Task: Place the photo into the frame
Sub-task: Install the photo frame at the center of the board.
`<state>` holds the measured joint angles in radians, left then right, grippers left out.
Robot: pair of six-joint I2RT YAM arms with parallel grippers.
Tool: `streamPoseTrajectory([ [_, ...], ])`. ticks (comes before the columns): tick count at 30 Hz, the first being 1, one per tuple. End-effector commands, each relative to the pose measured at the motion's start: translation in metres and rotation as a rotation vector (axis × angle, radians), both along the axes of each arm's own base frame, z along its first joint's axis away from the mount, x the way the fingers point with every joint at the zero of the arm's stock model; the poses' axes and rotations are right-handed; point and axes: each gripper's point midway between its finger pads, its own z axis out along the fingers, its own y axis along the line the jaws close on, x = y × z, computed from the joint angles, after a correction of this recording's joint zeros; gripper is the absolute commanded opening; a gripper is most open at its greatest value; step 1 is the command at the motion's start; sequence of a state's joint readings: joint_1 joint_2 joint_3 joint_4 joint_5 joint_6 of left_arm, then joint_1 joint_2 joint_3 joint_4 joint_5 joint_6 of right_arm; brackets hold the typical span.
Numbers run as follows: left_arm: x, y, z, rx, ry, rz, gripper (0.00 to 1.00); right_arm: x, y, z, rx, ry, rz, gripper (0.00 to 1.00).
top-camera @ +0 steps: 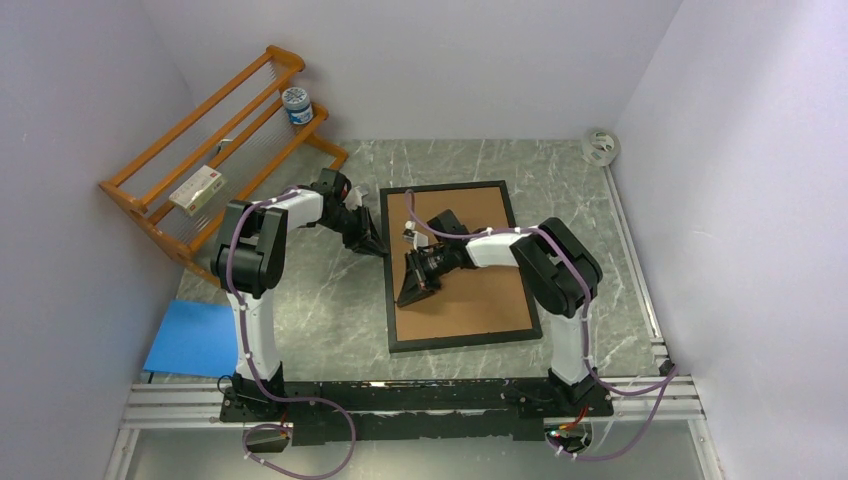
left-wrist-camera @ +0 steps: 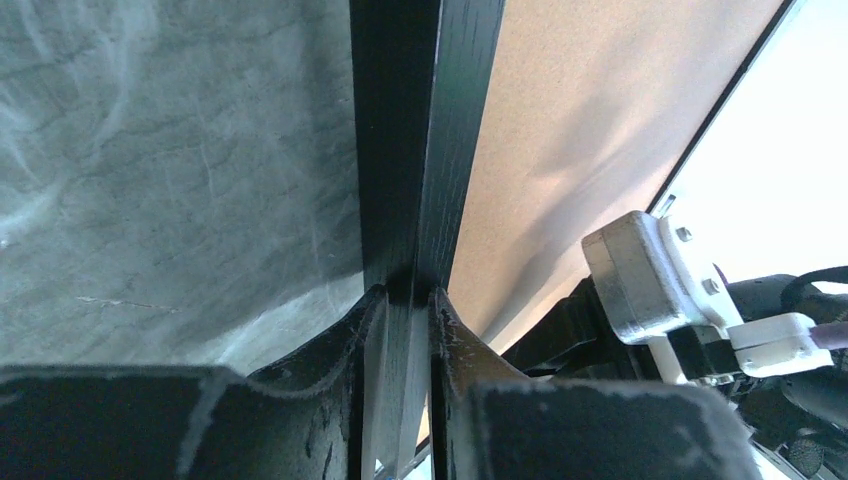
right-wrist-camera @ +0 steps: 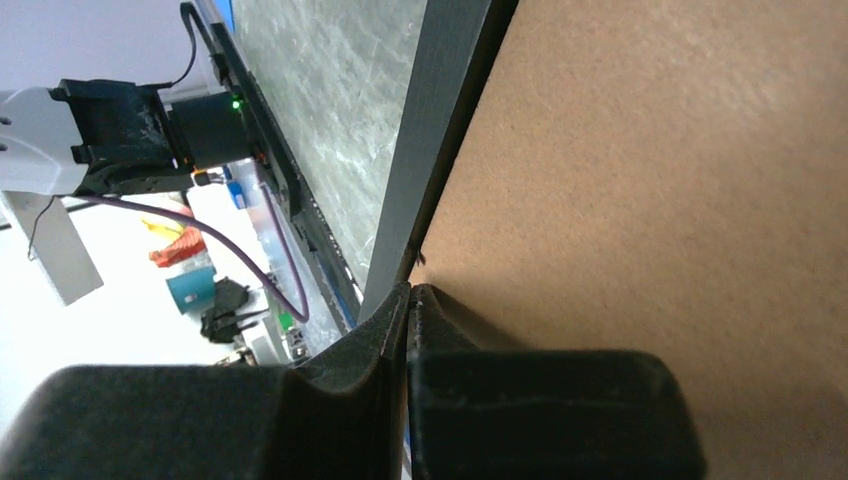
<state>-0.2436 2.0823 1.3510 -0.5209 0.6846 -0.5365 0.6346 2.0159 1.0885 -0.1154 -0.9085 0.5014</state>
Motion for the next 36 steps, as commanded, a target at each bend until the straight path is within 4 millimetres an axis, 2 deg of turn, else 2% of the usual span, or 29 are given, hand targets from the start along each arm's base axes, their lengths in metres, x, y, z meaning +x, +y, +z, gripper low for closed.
streamPoseTrajectory([
  [1, -0.042, 0.060, -0.085, 0.386, 0.136, -0.014, 0.15, 0.018, -0.044, -0.057, -0.288, -0.131, -0.133, 0.07],
  [5, -0.037, 0.054, -0.079, 0.348, 0.117, -0.011, 0.18, 0.030, -0.034, -0.021, -0.186, -0.223, -0.174, 0.12],
  [10, -0.029, 0.042, -0.070, 0.276, 0.092, 0.002, 0.27, 0.030, -0.017, 0.017, -0.041, -0.256, -0.137, 0.27],
  [11, -0.029, 0.041, -0.070, 0.269, 0.093, 0.008, 0.28, 0.031, -0.008, 0.027, 0.017, -0.272, -0.100, 0.30],
  [15, -0.030, 0.040, -0.072, 0.266, 0.109, 0.013, 0.33, 0.020, 0.013, 0.038, 0.083, -0.257, 0.010, 0.32],
  [17, -0.032, 0.041, -0.073, 0.268, 0.111, 0.010, 0.33, 0.015, 0.020, 0.041, 0.119, -0.237, 0.040, 0.28],
  [21, -0.032, 0.041, -0.073, 0.270, 0.114, 0.005, 0.31, 0.012, 0.027, 0.042, 0.141, -0.226, 0.075, 0.13],
  [23, -0.032, 0.040, -0.074, 0.265, 0.118, 0.005, 0.29, 0.011, 0.027, 0.036, 0.130, -0.203, 0.083, 0.09],
  [36, -0.035, 0.041, -0.077, 0.268, 0.126, 0.001, 0.25, 0.017, 0.005, -0.023, -0.131, -0.186, 0.027, 0.06],
])
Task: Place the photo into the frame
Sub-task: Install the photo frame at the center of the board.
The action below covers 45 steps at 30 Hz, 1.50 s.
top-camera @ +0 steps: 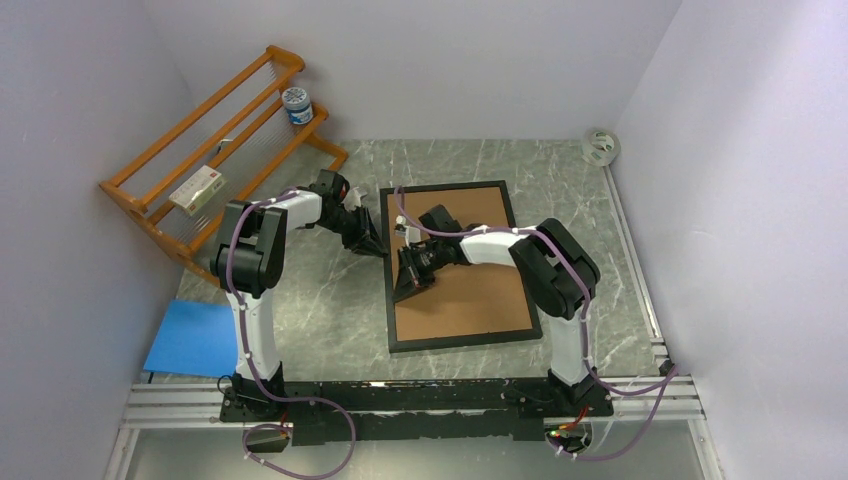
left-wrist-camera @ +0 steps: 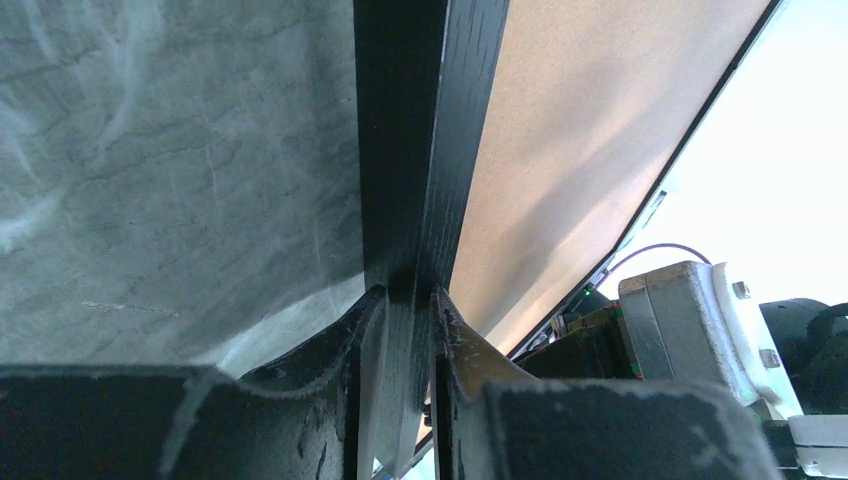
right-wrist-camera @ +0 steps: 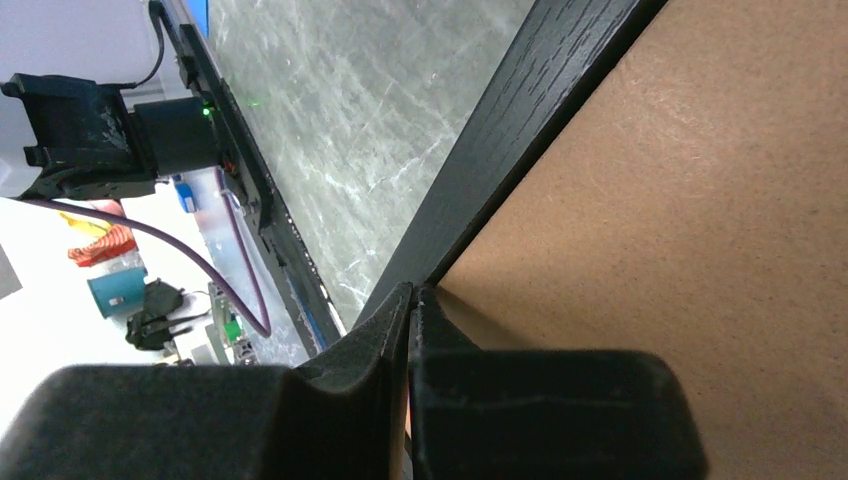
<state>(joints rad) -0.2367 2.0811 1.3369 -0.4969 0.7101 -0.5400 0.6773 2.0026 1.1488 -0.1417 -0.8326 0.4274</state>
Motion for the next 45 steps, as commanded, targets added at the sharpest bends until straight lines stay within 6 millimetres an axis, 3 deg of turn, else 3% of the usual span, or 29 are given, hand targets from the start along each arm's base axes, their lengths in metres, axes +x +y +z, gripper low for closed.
streamPoseTrajectory([
  [1, -0.035, 0.042, -0.078, 0.297, 0.127, -0.001, 0.25, 0.007, -0.013, -0.033, -0.132, -0.046, -0.021, 0.06],
  [6, -0.035, 0.042, -0.078, 0.297, 0.129, 0.001, 0.24, 0.005, -0.020, -0.047, -0.179, -0.047, -0.034, 0.08],
  [13, -0.035, 0.042, -0.078, 0.301, 0.129, 0.001, 0.24, 0.006, -0.037, -0.081, -0.315, -0.058, -0.058, 0.28],
  [20, -0.034, 0.043, -0.079, 0.307, 0.130, 0.003, 0.24, 0.002, -0.066, -0.104, -0.451, -0.111, -0.058, 0.32],
  [24, -0.034, 0.045, -0.080, 0.320, 0.133, 0.003, 0.24, 0.008, -0.075, -0.104, -0.504, -0.152, -0.075, 0.33],
  [30, -0.035, 0.046, -0.079, 0.325, 0.134, 0.004, 0.24, 0.038, -0.071, -0.064, -0.459, -0.243, -0.165, 0.33],
  [35, -0.032, 0.045, -0.076, 0.317, 0.125, 0.004, 0.28, 0.084, -0.055, 0.006, -0.239, -0.318, -0.317, 0.32],
  [39, -0.028, 0.040, -0.070, 0.283, 0.111, 0.011, 0.37, 0.121, -0.040, 0.050, -0.065, -0.298, -0.418, 0.30],
  [45, -0.008, 0.029, -0.051, 0.152, 0.062, 0.043, 0.45, 0.172, -0.013, 0.072, 0.071, -0.195, -0.544, 0.25],
])
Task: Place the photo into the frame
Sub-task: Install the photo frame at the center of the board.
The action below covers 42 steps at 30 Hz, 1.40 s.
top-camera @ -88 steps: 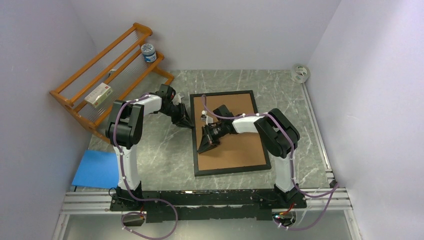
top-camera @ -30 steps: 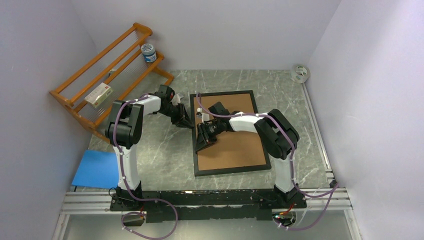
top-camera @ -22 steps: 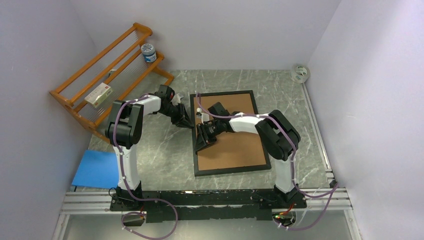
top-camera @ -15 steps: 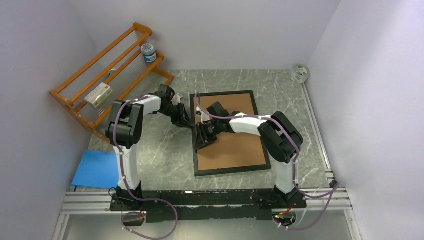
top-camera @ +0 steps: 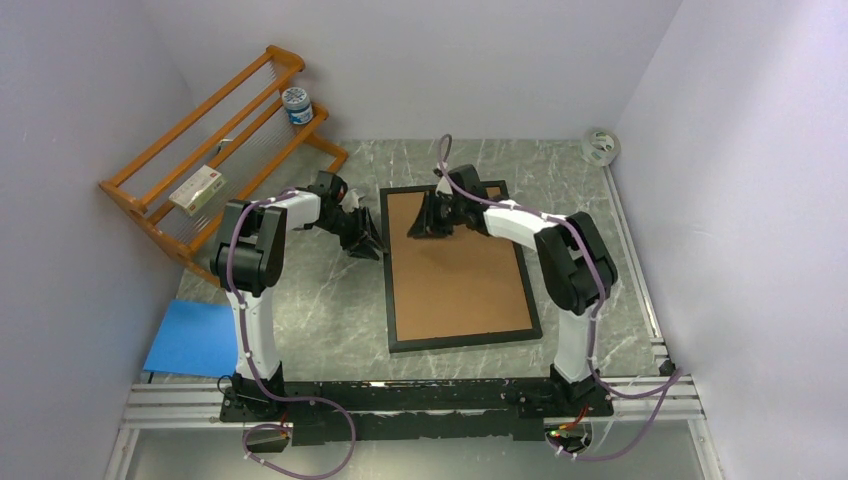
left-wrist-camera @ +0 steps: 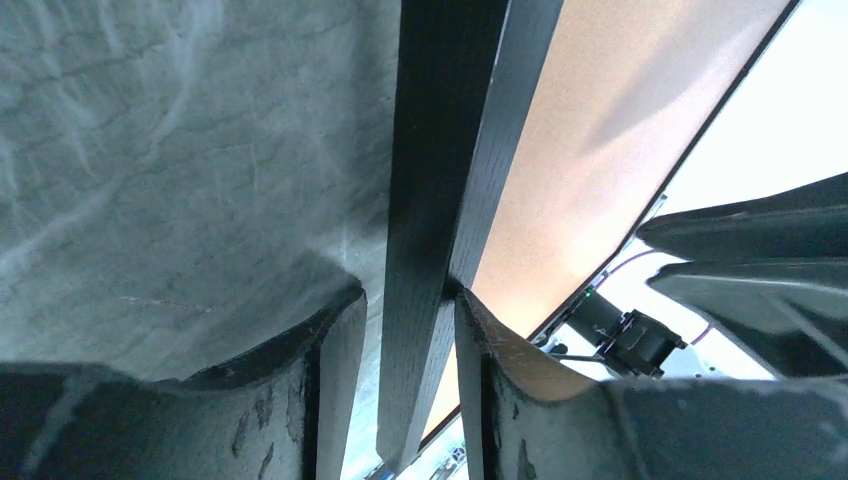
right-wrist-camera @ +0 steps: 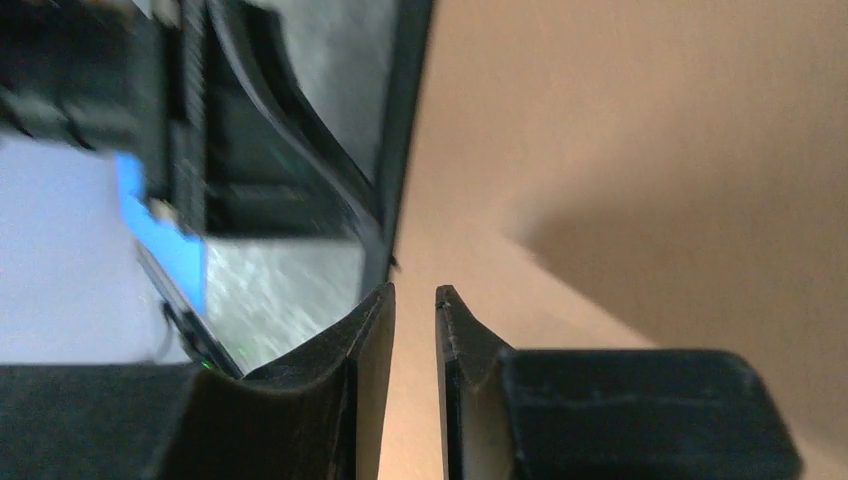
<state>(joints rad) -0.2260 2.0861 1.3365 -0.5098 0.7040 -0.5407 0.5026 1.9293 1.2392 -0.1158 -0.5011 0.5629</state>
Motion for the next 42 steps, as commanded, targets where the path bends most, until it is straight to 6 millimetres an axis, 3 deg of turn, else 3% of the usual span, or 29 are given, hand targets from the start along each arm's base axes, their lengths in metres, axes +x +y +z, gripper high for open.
streamPoseTrajectory([
  [1, -0.003, 0.022, -0.044, 0.119, 0.034, 0.035, 0.46, 0.047, 0.040, 0.043, 0.210, -0.041, -0.071, 0.25],
  [6, 0.016, 0.015, -0.031, 0.037, -0.017, 0.053, 0.52, 0.077, 0.062, 0.049, 0.343, -0.019, -0.095, 0.21],
  [9, 0.019, 0.015, -0.039, 0.052, 0.012, 0.046, 0.54, 0.089, 0.072, 0.053, 0.451, -0.006, -0.081, 0.15],
  [13, 0.017, 0.025, -0.054, 0.131, 0.051, 0.041, 0.47, 0.108, 0.073, 0.044, 0.516, 0.018, -0.103, 0.13],
  [19, 0.010, 0.033, -0.064, 0.184, 0.076, 0.026, 0.35, 0.133, 0.079, 0.031, 0.476, 0.011, -0.125, 0.13],
  [25, 0.007, 0.035, -0.066, 0.195, 0.083, 0.023, 0.32, 0.138, 0.079, 0.015, 0.415, 0.025, -0.129, 0.13],
  [35, 0.003, 0.035, -0.071, 0.191, 0.103, 0.025, 0.31, 0.129, 0.081, -0.002, 0.393, 0.089, -0.101, 0.13],
  [42, 0.003, 0.034, -0.072, 0.188, 0.105, 0.031, 0.31, 0.122, 0.067, -0.029, 0.297, 0.124, -0.152, 0.13],
])
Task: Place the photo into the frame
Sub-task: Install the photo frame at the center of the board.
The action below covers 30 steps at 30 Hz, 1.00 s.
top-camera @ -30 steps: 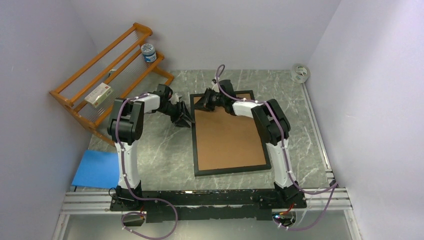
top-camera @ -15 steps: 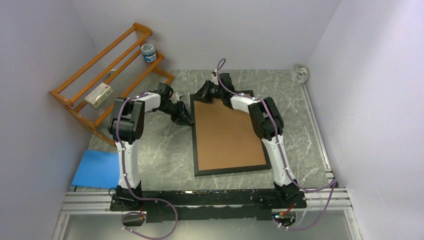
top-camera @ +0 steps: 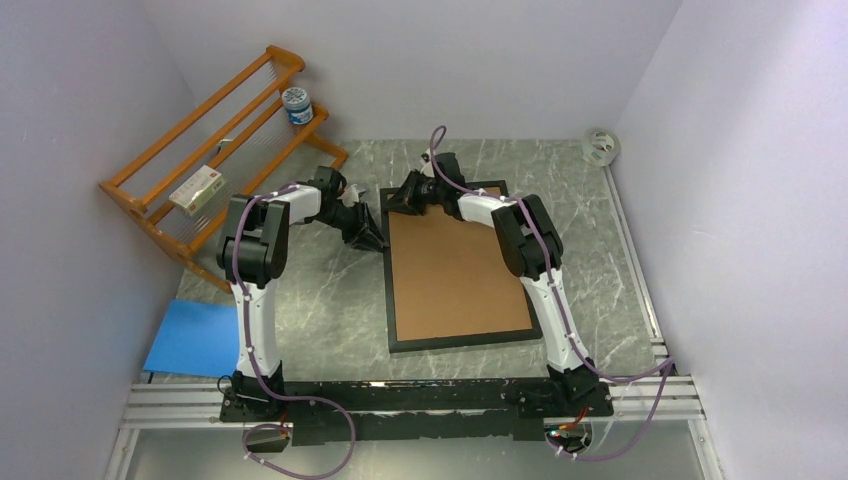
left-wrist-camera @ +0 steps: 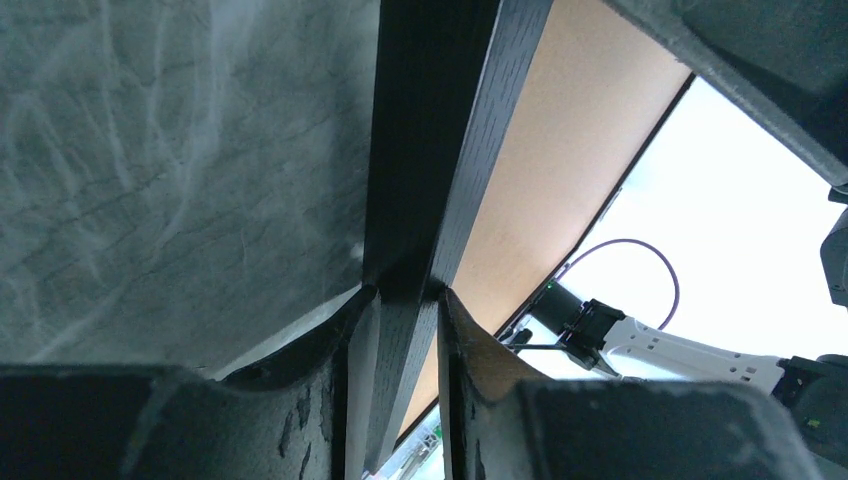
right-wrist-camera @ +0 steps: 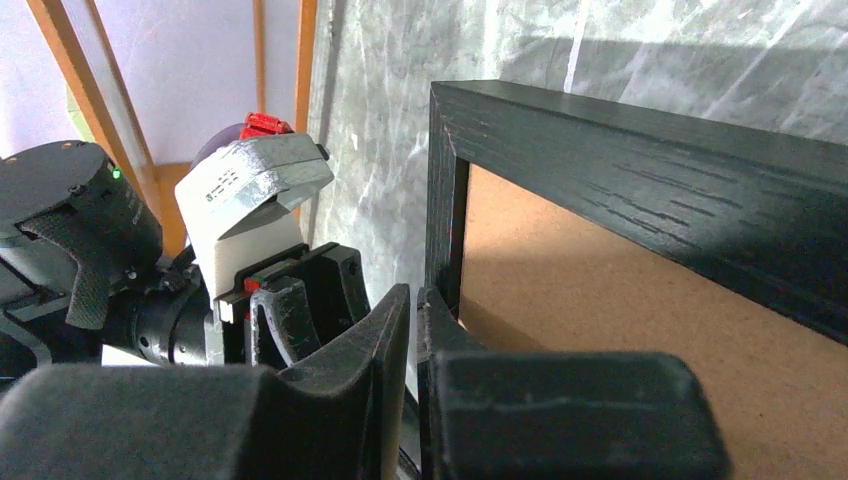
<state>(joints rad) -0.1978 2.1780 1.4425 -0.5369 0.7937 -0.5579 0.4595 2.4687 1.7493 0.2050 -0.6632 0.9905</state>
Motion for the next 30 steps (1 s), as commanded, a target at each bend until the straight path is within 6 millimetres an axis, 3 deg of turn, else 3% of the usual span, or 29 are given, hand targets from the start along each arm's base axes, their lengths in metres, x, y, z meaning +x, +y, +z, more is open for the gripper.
streamPoseTrajectory([
  [1, -0.017, 0.038, -0.074, 0.271, 0.064, 0.010, 0.31, -0.003, -0.010, -0.010, -0.079, 0.008, -0.018, 0.13],
  [9, -0.018, 0.039, -0.075, 0.276, 0.071, 0.009, 0.31, 0.000, -0.028, -0.042, -0.213, 0.036, -0.072, 0.13],
  [30, -0.018, 0.043, -0.077, 0.307, 0.080, 0.015, 0.29, -0.027, -0.076, -0.110, -0.452, 0.197, -0.109, 0.15],
])
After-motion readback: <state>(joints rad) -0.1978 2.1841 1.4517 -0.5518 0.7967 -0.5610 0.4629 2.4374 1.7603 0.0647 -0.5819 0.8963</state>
